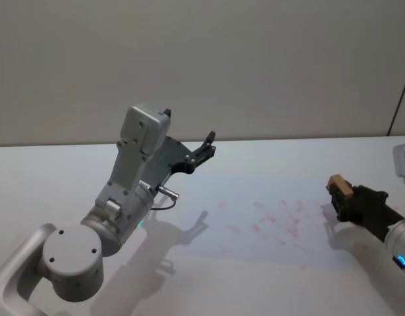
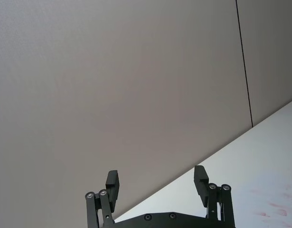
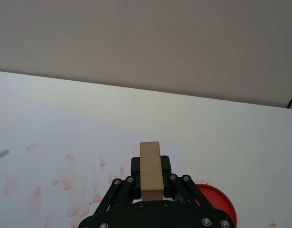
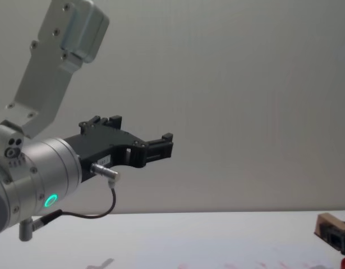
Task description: Use the one hand to pick up the stamp and affix it onto the A4 paper.
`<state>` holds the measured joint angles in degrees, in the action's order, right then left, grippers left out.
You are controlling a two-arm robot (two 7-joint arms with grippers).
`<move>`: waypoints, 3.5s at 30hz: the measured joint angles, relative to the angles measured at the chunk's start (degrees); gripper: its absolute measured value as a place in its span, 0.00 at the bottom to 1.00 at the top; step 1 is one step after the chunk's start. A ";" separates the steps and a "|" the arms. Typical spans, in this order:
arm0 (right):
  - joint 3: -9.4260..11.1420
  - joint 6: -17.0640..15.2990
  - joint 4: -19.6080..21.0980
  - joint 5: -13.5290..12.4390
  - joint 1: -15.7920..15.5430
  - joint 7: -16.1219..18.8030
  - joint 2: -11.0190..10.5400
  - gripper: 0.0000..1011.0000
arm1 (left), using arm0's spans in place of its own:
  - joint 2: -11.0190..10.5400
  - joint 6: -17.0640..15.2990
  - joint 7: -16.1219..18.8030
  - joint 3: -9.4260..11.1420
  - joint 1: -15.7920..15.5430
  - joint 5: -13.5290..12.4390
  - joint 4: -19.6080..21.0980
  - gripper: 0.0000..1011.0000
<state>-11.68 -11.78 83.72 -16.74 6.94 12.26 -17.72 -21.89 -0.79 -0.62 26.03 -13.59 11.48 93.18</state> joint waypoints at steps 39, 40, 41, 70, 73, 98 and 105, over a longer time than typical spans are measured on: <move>-1.39 2.22 6.87 3.08 -8.98 6.80 -4.32 0.22 | 0.00 0.00 0.00 0.00 0.00 0.00 0.00 0.99; -1.39 2.32 6.89 3.13 -9.12 6.88 -4.42 0.22 | 0.00 0.00 0.00 0.00 0.00 0.00 0.00 0.99; -1.38 2.38 6.90 3.16 -9.20 6.93 -4.47 0.22 | 0.00 0.00 0.00 0.00 0.00 0.00 0.00 0.99; -1.90 5.02 2.65 4.89 -9.04 7.04 -4.18 0.22 | 0.00 0.00 0.00 0.00 0.00 0.00 0.00 0.99; -1.94 5.32 2.26 5.17 -8.94 7.20 -4.07 0.22 | 0.00 0.00 0.00 0.00 0.00 0.00 0.00 0.99; -2.39 5.69 2.12 4.10 -9.01 7.69 -3.71 0.22 | 0.00 0.00 0.00 0.00 0.00 0.00 0.00 0.99; -2.26 5.21 4.35 2.19 -8.94 7.70 -3.61 0.22 | 0.00 0.00 0.00 0.00 0.00 0.00 0.00 0.99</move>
<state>-13.94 -6.58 88.07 -14.55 -2.00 19.97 -21.33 -21.89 -0.80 -0.62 26.02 -13.59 11.48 93.18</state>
